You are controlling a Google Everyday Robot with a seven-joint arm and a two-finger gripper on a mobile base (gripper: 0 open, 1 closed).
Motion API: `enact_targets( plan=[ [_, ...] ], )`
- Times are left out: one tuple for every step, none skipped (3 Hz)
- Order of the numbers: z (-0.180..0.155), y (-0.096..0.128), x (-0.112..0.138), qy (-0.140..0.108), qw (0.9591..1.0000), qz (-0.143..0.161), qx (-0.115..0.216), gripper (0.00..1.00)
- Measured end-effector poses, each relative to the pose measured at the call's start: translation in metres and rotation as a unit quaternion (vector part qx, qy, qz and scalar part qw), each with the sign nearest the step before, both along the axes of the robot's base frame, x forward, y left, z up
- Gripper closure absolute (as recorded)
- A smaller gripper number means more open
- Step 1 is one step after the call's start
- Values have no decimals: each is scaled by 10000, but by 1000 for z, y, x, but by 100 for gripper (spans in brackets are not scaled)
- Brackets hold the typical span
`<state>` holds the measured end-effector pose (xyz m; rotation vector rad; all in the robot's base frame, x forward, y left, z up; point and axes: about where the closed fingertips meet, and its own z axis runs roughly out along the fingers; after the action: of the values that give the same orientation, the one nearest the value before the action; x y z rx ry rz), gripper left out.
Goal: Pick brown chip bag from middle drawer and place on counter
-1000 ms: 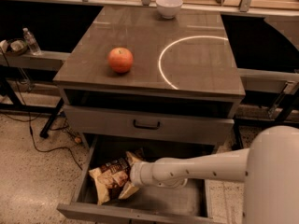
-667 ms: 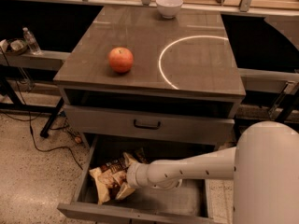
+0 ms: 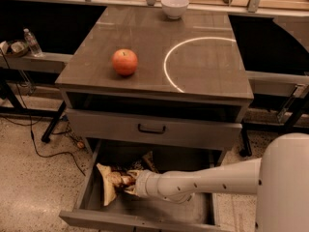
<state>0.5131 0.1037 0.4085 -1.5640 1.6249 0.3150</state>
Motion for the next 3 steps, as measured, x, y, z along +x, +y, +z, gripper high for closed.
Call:
enact_targets(
  plan=[
    [6,-15,-10,-42,9999,-128,17,79],
    [27,-33,-27,-64,9998,-61,-177,100],
    [74,-72,-33,-42,9975,155,-686,100]
  ],
)
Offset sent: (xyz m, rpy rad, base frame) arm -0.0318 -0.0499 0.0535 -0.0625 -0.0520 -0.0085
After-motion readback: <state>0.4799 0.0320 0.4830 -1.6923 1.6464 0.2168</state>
